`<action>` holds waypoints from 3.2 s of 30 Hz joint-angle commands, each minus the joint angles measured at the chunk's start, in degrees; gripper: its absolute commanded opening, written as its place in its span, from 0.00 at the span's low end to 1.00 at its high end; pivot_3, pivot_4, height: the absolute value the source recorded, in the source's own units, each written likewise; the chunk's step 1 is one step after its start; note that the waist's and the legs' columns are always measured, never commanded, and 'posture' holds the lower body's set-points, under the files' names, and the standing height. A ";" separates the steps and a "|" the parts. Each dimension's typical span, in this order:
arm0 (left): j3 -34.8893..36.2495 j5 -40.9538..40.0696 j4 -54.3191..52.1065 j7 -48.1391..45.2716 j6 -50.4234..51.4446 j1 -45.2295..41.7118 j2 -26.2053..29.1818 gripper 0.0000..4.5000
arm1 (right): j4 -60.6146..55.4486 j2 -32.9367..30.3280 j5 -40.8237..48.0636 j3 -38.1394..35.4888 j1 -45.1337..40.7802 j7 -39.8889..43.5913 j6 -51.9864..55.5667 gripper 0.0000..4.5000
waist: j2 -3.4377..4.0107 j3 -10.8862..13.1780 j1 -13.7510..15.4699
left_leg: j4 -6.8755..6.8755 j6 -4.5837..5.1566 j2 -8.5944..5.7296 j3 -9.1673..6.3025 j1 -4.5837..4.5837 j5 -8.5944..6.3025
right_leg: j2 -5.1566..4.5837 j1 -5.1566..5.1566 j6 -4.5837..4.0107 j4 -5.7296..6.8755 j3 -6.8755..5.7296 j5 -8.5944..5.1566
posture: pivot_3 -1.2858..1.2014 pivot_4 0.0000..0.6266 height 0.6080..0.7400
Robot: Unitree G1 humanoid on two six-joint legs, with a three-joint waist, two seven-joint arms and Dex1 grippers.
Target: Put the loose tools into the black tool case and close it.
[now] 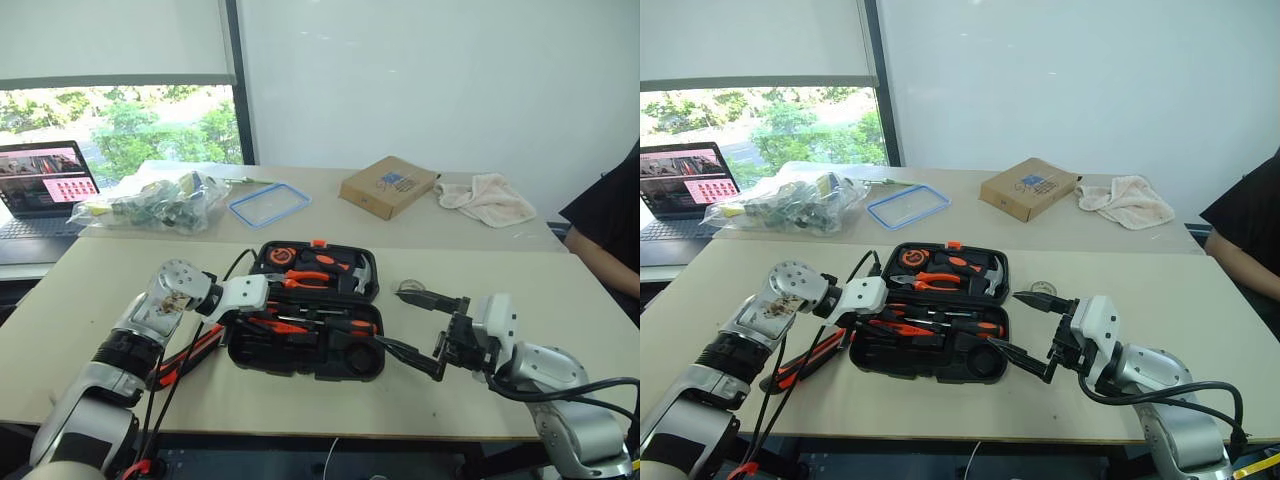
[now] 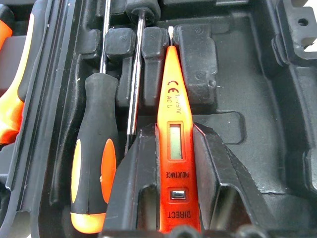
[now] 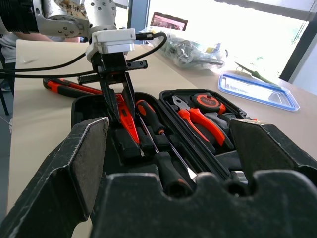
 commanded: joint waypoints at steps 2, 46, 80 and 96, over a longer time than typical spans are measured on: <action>3.06 -5.36 -3.52 -1.95 2.24 1.48 -1.05 0.37 | -2.09 -0.21 1.67 -0.51 -0.11 0.07 0.27 1.00 | 0.00 0.00 -0.02 | 0.01 0.00 0.01 0.00 0.00 0.00 | 0.00 -0.01 0.00 0.01 0.02 0.00 | 0.52 0.24 1.00; 9.55 -10.96 -4.17 3.98 2.66 6.63 -4.65 0.01 | -2.58 -0.94 3.75 0.81 1.68 1.43 2.36 1.00 | 0.00 0.00 0.04 | 0.14 0.03 -0.04 -0.06 -0.06 -0.02 | -0.04 0.02 0.07 0.01 -0.05 0.03 | 0.52 0.24 1.00; 31.36 -23.73 -10.93 9.27 -4.16 26.01 1.16 0.30 | -1.05 0.03 2.85 -0.98 2.48 1.19 -0.20 1.00 | 0.02 0.01 -0.88 | 0.09 0.04 0.14 -0.04 -0.05 -0.04 | -0.06 -0.11 0.06 0.01 0.01 0.02 | 0.52 0.24 1.00; 55.85 -30.68 -13.99 22.41 4.55 56.75 4.14 0.98 | 6.79 1.09 0.12 1.28 -0.84 7.19 -8.72 1.00 | 0.06 0.07 0.22 | 0.04 0.03 0.07 -0.05 -0.02 -0.06 | -0.39 -0.06 0.06 -0.01 -0.20 0.01 | 0.52 0.24 1.00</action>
